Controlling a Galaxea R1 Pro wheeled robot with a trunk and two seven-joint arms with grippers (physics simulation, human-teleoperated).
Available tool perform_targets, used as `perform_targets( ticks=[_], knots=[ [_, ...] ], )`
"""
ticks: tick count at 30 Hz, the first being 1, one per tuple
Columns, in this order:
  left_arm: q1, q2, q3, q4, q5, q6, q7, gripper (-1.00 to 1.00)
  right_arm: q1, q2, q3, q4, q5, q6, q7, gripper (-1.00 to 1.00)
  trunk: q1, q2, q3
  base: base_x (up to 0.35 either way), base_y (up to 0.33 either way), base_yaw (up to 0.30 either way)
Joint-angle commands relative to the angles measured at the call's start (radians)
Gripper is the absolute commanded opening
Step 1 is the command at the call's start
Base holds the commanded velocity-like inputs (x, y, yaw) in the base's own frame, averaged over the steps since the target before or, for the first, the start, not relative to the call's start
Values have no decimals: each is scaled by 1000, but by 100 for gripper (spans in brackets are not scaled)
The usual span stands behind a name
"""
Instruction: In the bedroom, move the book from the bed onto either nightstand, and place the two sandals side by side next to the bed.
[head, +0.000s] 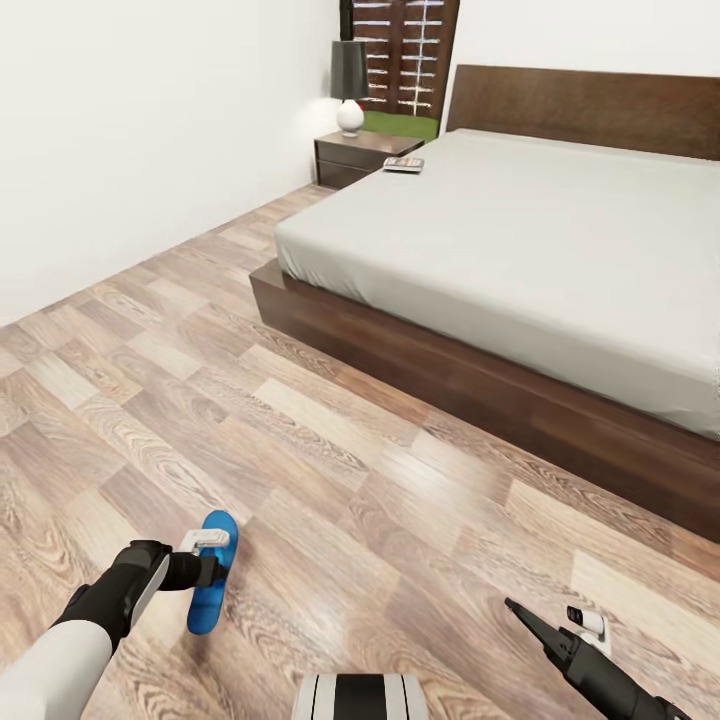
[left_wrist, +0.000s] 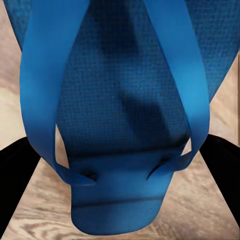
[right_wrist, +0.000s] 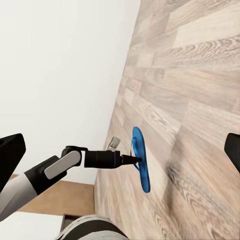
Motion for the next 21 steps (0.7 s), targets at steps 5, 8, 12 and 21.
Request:
perform_targets(
  ticks=[5, 8, 12, 21],
  knots=[
    [0, -1, 5, -1, -9, 6, -7, -100, 0, 0, 1, 0, -4, 10, 1, 100, -2, 1, 19, 0, 0, 0],
    [0, -1, 5, -1, -9, 7, -7, -100, 0, 0, 1, 0, -5, 9, 2, 100, -4, 2, 30, 0, 0, 0],
    [0, -1, 5, -1, -9, 8, -7, -100, 0, 0, 0, 0, -5, 9, 1, 100, -6, 3, 46, 0, 0, 0],
    [0, -1, 5, -1, -9, 9, -8, -100, 0, 0, 0, 0, -5, 9, 1, 100, -10, 5, 81, 0, 0, 0]
  ],
)
